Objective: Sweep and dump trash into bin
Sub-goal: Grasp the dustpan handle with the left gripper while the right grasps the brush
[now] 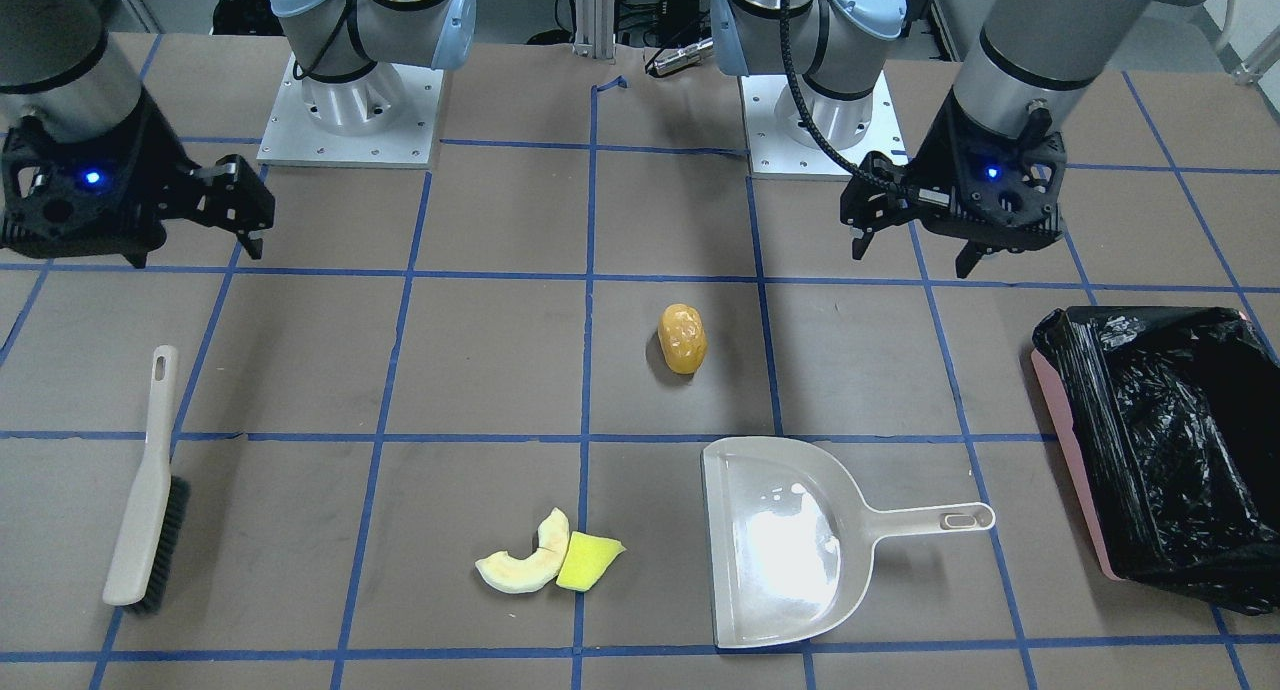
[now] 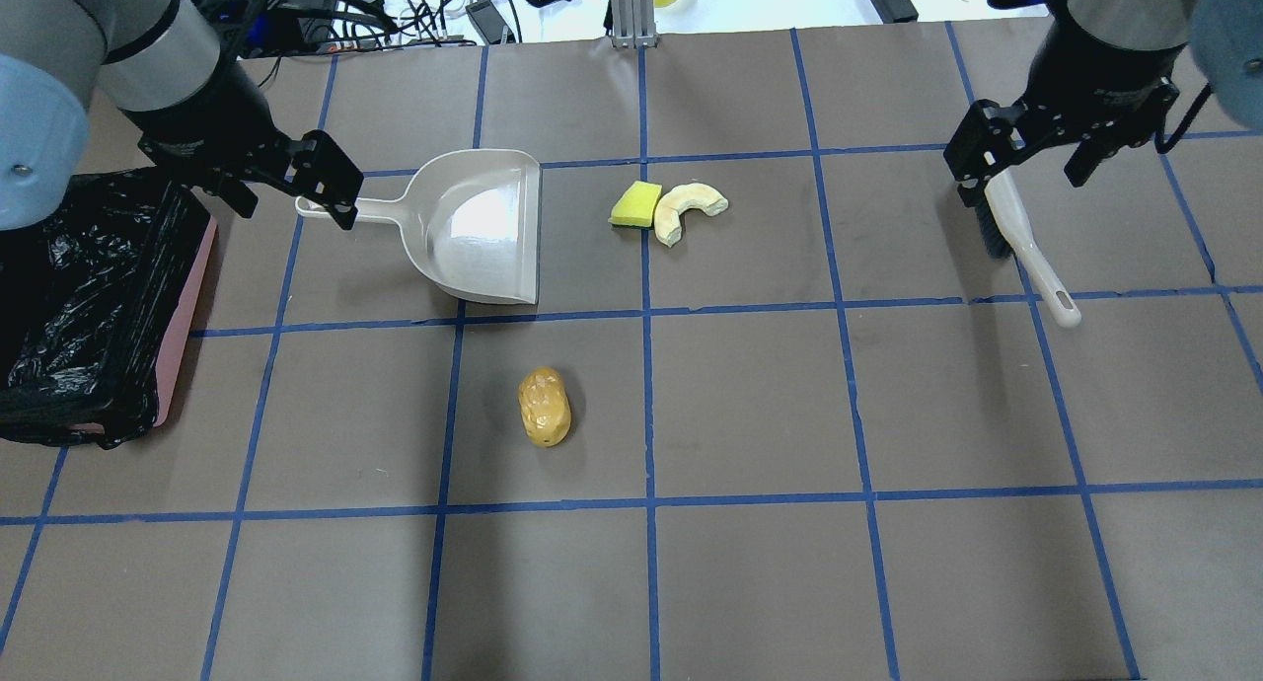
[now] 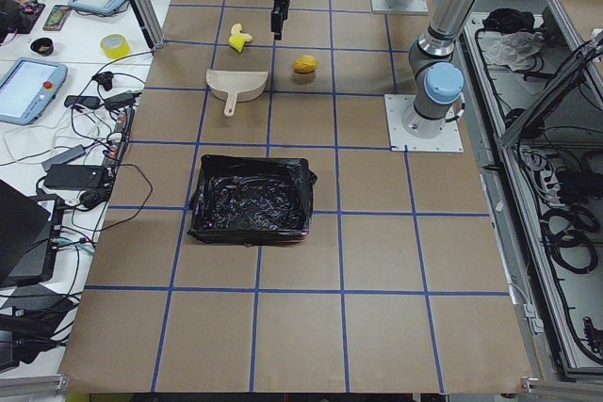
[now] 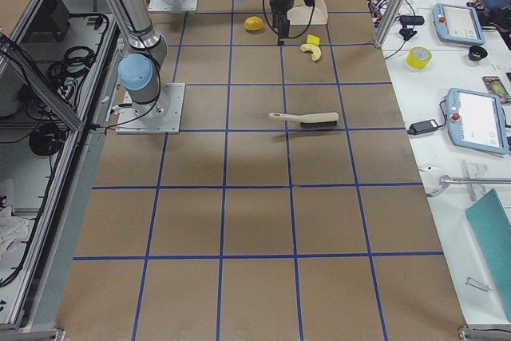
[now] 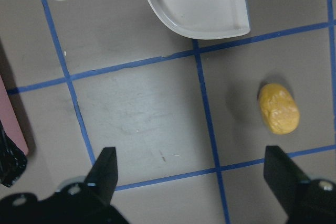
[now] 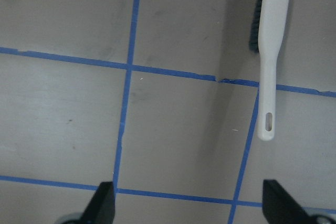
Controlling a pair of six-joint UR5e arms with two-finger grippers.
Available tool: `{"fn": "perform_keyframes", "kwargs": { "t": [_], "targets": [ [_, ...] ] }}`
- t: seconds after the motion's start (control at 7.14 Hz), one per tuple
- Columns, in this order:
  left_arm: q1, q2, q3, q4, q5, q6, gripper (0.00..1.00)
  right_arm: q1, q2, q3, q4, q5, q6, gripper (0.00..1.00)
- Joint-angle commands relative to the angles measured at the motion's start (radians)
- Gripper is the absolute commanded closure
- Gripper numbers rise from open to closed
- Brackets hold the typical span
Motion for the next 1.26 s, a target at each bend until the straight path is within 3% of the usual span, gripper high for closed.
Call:
{"fn": "perform_keyframes", "kwargs": {
  "t": [0.0,0.14,0.42,0.56,0.84,0.98,1.12],
  "targets": [
    [0.062,-0.091,-0.003,0.09,0.001,0.305,0.0,-0.11,0.147,0.014,-0.155,-0.008,-0.201,0.01],
    [0.062,-0.15,-0.001,0.148,0.001,0.381,0.0,-0.162,0.221,0.036,-0.203,0.002,-0.217,0.03],
    [0.064,-0.26,0.014,0.214,0.01,0.519,0.0,-0.203,0.244,0.162,-0.341,-0.012,-0.24,0.05],
    [0.073,-0.296,0.015,0.347,0.01,0.679,0.0,-0.208,0.249,0.23,-0.413,-0.007,-0.241,0.05],
    [0.074,-0.386,0.055,0.4,0.001,0.971,0.06,-0.208,0.248,0.286,-0.464,-0.015,-0.252,0.12],
    [0.074,-0.437,0.071,0.438,-0.001,1.124,0.06,-0.21,0.246,0.289,-0.461,-0.028,-0.252,0.27],
    [0.074,-0.469,0.074,0.447,0.001,1.168,0.06,-0.211,0.246,0.287,-0.469,-0.027,-0.248,0.53]
  ]
}}
